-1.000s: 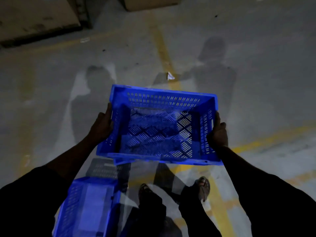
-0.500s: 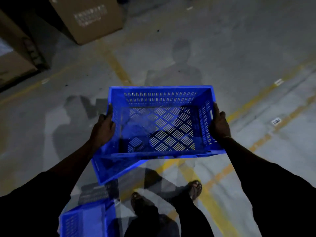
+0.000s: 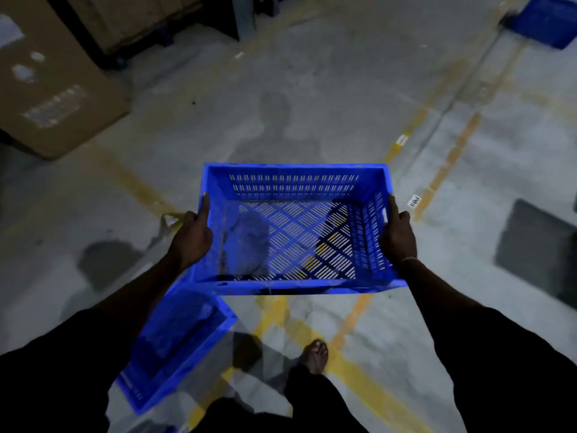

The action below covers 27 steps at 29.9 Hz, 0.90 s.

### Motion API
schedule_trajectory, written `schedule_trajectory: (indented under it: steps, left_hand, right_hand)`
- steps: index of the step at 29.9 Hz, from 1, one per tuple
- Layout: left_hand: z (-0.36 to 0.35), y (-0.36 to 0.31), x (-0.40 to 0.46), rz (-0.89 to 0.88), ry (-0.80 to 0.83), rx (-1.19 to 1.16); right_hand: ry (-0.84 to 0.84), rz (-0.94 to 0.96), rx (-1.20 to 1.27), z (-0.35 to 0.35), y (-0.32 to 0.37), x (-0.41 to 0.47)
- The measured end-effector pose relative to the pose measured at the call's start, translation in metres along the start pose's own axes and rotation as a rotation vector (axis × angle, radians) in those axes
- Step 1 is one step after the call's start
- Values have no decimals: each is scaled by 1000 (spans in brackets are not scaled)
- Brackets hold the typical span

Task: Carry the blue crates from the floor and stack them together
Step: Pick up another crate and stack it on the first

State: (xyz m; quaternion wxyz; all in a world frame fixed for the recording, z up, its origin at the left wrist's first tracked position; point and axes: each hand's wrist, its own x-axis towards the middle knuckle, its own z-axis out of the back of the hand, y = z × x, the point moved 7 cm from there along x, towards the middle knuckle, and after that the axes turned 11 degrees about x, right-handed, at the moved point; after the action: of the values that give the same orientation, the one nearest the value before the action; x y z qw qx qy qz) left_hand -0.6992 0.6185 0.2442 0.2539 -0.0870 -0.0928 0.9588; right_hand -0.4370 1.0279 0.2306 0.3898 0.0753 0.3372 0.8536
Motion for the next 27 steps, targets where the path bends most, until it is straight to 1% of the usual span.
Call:
schedule_trajectory:
  steps: [2,5,8,12,20,27]
  left_hand:
    - [2,-42,17,-85,-46,6]
    - [-4,-91,44,-171,-42,49]
    - [-10,-143,78,-208,8,59]
    - [-24,-205,137,-299,60,6]
    - [-54,-334,288,-485,90,-6]
    - [-54,-455,416,-609,114,57]
  right_hand:
    - [-36,-44,-6,28,-22,4]
    - [-76,-98,-9,66,-53,12]
    - [-119,-167,10,101,-82,25]
    - [-177,-247,35,141,-116,51]
    - [-299,-342,46,196,-176,151]
    - [-413,-441,86,245,-211,242]
